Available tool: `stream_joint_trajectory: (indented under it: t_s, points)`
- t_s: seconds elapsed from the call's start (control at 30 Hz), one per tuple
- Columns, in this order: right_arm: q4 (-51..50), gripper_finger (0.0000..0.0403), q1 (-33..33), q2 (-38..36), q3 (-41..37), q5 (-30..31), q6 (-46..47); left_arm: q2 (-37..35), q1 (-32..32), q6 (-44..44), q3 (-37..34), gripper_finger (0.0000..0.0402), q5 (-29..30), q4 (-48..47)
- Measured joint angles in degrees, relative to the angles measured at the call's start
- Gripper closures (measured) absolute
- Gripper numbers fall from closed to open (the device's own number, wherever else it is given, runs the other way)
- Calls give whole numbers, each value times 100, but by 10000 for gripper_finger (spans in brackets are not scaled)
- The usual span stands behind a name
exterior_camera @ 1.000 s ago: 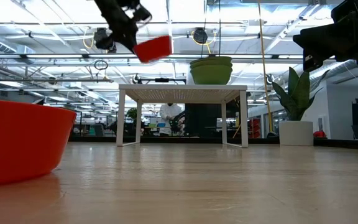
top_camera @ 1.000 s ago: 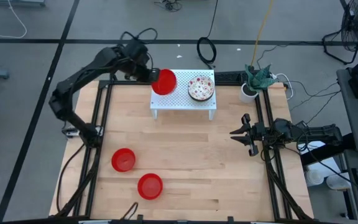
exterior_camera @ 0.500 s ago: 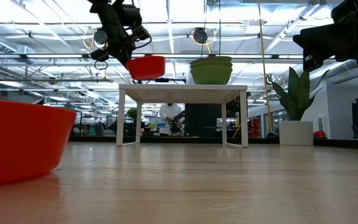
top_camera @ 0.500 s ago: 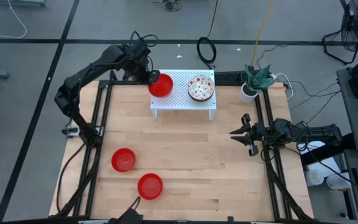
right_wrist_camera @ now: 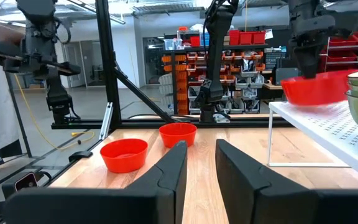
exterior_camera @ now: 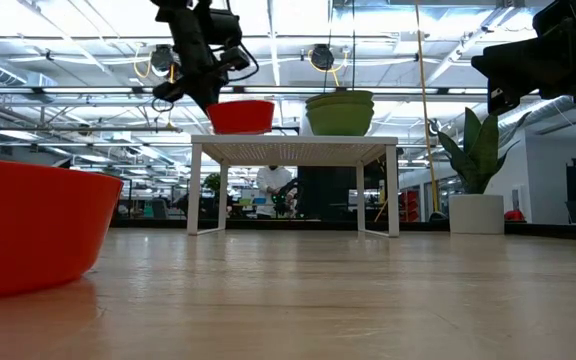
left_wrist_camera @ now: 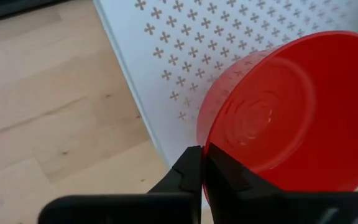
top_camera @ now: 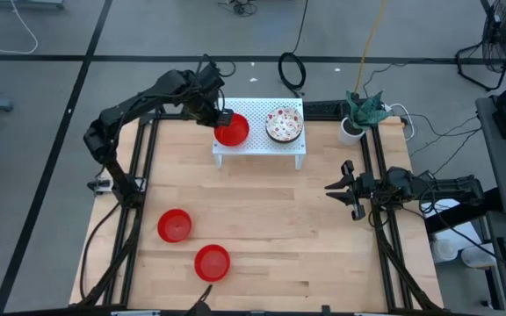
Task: Pick & Place Mini bowls
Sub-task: Put the top red bowl on the shelf, then stack the top red bowl on the red bowl on the shelf
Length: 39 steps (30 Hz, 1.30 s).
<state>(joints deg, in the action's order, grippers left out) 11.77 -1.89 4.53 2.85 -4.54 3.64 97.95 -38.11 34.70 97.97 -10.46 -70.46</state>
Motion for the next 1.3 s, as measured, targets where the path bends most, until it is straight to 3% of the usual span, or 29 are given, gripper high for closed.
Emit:
stream_joint_trajectory:
  t_s: [0.33,0.83,1.03,1.3]
  points:
    - [0,330,0,-2,0,-2,2,270,-22,-146,7,395,-12,30]
    - [0,330,0,0,0,0,0,286,-22,-378,-2,295,-307,31]
    - [0,330,2,-2,0,-2,2,65,-171,-505,-4,282,-740,33]
    - [1,330,1,-1,0,-2,0,-536,-278,-448,-4,282,-717,27]
